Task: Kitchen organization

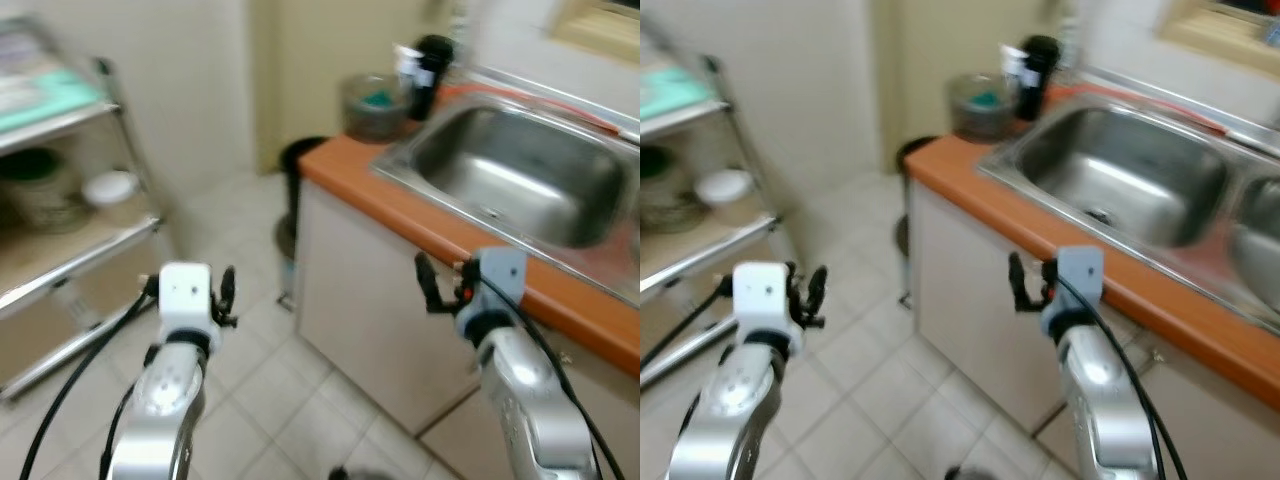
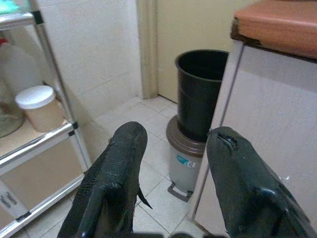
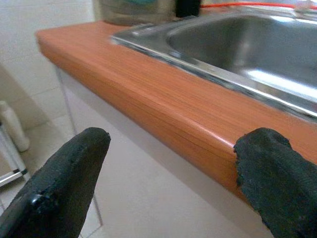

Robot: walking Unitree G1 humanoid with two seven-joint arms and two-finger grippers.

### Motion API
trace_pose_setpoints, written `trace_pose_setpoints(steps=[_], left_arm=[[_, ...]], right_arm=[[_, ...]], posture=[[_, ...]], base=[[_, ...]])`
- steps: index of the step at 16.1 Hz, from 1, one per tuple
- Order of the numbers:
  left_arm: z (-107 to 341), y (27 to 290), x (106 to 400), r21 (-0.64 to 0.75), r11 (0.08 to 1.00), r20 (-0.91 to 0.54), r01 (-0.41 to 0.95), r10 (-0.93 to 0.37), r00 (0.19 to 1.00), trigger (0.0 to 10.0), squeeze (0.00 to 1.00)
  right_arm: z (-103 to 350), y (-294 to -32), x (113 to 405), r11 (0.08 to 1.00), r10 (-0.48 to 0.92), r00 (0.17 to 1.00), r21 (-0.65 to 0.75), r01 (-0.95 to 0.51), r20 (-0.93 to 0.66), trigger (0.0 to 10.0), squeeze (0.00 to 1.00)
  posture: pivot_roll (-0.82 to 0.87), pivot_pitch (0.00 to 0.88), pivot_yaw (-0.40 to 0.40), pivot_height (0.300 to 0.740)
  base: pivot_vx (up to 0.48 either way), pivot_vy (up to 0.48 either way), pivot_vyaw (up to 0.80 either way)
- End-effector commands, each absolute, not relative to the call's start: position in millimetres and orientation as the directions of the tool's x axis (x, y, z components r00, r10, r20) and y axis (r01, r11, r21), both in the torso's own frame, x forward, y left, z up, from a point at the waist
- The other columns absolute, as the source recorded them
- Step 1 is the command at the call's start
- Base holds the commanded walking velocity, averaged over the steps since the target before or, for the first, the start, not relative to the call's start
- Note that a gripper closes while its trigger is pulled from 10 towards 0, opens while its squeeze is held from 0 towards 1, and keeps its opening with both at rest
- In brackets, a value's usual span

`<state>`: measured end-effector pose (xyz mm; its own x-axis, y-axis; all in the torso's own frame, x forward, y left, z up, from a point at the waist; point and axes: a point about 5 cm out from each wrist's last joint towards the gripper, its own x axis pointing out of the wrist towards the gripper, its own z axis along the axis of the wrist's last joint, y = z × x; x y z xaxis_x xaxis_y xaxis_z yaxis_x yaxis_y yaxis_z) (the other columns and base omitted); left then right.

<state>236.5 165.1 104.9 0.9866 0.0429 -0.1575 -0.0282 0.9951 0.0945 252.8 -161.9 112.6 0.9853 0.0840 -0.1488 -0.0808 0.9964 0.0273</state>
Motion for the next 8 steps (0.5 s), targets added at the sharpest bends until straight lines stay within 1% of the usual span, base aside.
trace_pose_setpoints(steps=[1, 4, 8], left_arm=[[101.9, 163.9, 236.2, 0.089, 0.996, -0.175, -0.028, 0.043, 0.984, 10.0, 0.0], [101.1, 165.5, 234.6, 0.076, 0.996, -0.179, -0.048, 0.062, 0.982, 10.0, 0.0], [101.8, 164.0, 237.3, 0.087, 0.995, -0.171, -0.039, 0.054, 0.984, 10.0, 0.0]], right_arm=[[112.7, -167.0, 249.8, 0.998, 0.061, 0.986, 0.009, -0.06, -0.156, 10.0, 1.0], [111.6, -165.8, 250.3, 0.998, 0.066, 0.984, 0.002, -0.067, -0.163, 10.0, 1.0], [113.8, -164.5, 253.0, 0.997, 0.07, 0.985, -0.009, -0.072, -0.155, 10.0, 1.0]], posture=[[-0.03, 0.0, -0.002, 0.74], [-0.03, 0.0, -0.016, 0.74], [-0.03, 0.0, -0.012, 0.74]], base=[[0.0, 0.0, -0.8], [0.0, 0.0, -0.8], [0.0, 0.0, -0.8]])
